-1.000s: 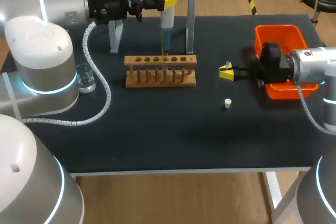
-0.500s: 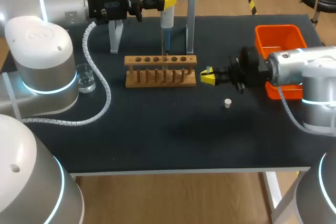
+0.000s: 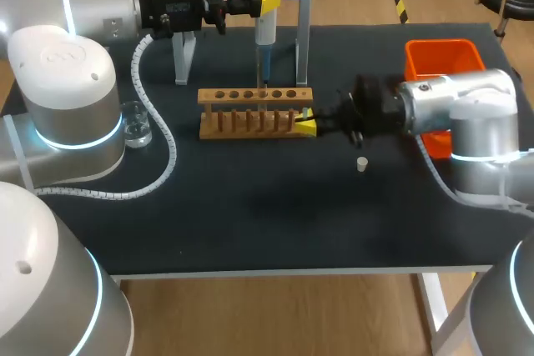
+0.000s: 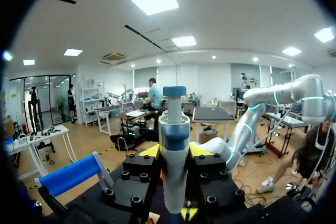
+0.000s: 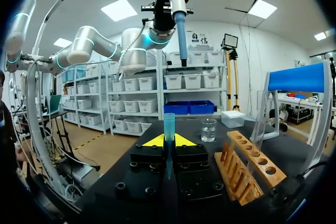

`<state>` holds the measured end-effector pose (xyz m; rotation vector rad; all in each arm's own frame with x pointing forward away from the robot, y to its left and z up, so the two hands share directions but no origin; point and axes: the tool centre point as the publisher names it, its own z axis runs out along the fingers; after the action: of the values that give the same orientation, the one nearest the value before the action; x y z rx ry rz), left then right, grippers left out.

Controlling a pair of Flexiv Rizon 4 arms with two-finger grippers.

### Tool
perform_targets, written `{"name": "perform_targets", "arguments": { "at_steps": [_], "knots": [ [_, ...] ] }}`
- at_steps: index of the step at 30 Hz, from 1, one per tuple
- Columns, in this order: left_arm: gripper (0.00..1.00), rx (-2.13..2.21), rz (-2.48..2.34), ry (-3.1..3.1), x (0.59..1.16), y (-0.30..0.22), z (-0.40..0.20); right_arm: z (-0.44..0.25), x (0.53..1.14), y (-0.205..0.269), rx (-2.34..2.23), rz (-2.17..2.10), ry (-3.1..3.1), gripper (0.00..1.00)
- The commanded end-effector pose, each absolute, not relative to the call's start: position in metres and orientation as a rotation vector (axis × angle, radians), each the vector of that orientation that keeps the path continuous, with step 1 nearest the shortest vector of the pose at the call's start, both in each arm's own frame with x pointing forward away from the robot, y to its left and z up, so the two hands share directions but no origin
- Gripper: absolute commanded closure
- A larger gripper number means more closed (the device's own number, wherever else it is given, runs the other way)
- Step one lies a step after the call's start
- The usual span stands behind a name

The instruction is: Invert the test tube, pick up the pipette, mount the tip to pipette, aspirate from beaker and dispense into the tube, eject the tip, return the pipette, and cap with the stopper.

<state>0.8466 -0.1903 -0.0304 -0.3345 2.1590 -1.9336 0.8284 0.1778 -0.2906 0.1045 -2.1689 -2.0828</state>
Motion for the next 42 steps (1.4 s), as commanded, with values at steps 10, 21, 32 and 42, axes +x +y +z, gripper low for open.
{"name": "perform_targets", "arguments": {
  "at_steps": [10, 21, 32, 42],
  "knots": [
    [1.00, -0.334, -1.931, 2.165, 0.847, -0.190, -0.029, -0.286, 0.840, 0.211, 0.144, -2.085, -2.160, 1.00],
    [1.00, -0.334, -1.931, 2.165, 0.847, -0.190, -0.029, -0.281, 0.844, 0.227, 0.159, -2.087, -2.155, 1.00],
    [1.00, -0.334, -1.931, 2.165, 0.847, -0.190, -0.029, -0.277, 0.847, 0.235, 0.174, -2.082, -2.146, 1.00],
    [1.00, -0.334, -1.931, 2.165, 0.847, -0.190, -0.029, -0.270, 0.850, 0.242, 0.187, -2.086, -2.146, 1.00]
  ]
}}
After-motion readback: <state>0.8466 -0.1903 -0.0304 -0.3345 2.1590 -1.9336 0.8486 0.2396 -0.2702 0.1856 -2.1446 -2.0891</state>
